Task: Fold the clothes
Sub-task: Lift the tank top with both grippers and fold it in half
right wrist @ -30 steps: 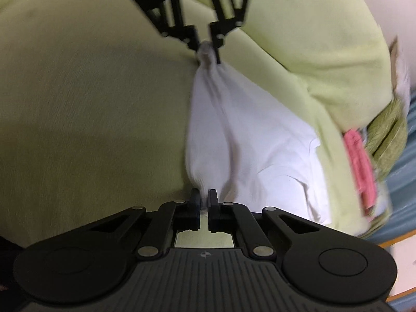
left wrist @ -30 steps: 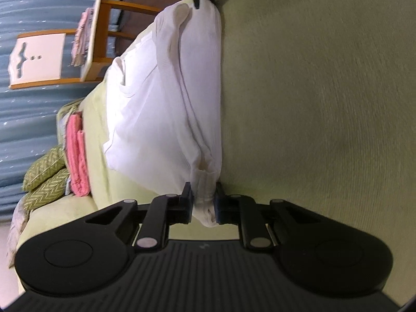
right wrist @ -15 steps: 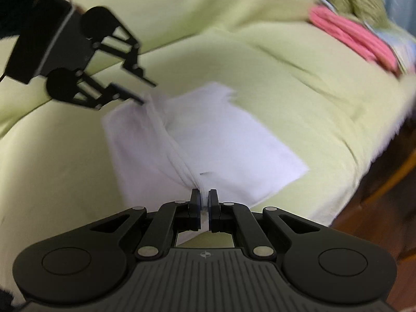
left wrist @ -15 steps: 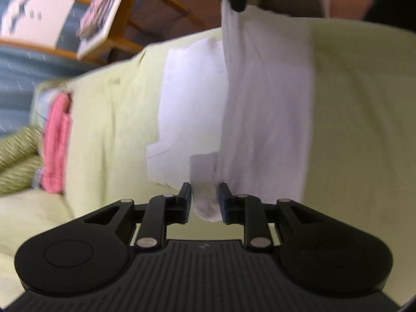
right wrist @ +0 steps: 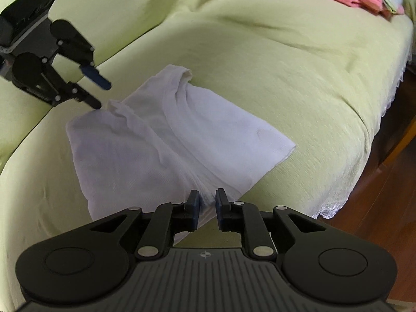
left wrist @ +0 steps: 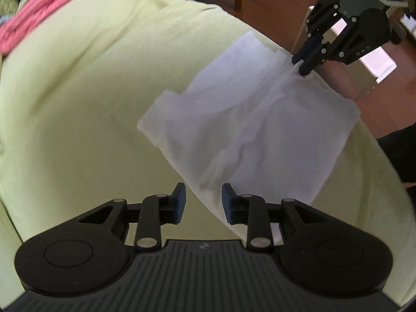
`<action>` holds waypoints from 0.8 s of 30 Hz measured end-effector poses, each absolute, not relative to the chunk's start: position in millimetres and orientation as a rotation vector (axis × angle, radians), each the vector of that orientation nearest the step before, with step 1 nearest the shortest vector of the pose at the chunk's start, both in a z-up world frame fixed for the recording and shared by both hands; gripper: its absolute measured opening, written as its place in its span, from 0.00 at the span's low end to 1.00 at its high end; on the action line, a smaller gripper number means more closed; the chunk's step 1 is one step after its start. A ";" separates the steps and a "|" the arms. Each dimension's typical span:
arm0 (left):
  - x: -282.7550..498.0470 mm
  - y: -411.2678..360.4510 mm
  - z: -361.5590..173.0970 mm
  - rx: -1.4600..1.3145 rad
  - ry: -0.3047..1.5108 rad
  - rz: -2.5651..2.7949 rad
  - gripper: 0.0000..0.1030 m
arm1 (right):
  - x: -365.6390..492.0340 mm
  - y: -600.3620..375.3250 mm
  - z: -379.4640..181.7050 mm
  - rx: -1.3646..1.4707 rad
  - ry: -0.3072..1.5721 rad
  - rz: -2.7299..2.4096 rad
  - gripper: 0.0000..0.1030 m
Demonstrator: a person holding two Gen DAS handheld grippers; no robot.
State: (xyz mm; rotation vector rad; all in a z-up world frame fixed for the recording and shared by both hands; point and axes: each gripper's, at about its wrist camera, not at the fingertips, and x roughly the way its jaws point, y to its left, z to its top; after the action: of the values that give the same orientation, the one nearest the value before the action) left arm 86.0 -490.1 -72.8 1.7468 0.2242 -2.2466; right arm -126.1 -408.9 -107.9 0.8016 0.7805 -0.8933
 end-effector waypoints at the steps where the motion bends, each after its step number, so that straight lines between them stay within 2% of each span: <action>1: 87.0 -489.4 -72.5 1.741 0.246 -2.248 0.25 | -125.4 -409.8 -108.7 0.802 0.779 -0.895 0.16; 4: 86.8 -488.5 -73.2 1.715 0.238 -2.262 0.25 | -125.5 -412.4 -109.9 0.789 0.785 -0.890 0.16; 8: 80.3 -483.9 -83.6 1.775 0.160 -2.293 0.04 | -128.8 -405.9 -107.2 0.782 0.800 -0.890 0.16; 12: 76.0 -475.0 -98.3 1.868 0.012 -2.279 0.04 | -130.1 -403.6 -107.3 0.787 0.798 -0.891 0.17; 17: 82.2 -489.9 -88.7 1.783 0.209 -2.259 0.12 | -129.2 -402.2 -109.5 0.784 0.795 -0.892 0.18; 24: 86.7 -504.4 -104.2 1.793 0.393 -2.245 0.12 | -130.7 -397.6 -109.5 0.769 0.798 -0.890 0.20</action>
State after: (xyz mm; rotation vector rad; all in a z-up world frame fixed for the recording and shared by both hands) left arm 86.7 -504.4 -104.2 1.7927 0.3934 -2.2451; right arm -130.7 -397.6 -109.5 0.7688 0.7980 -0.8897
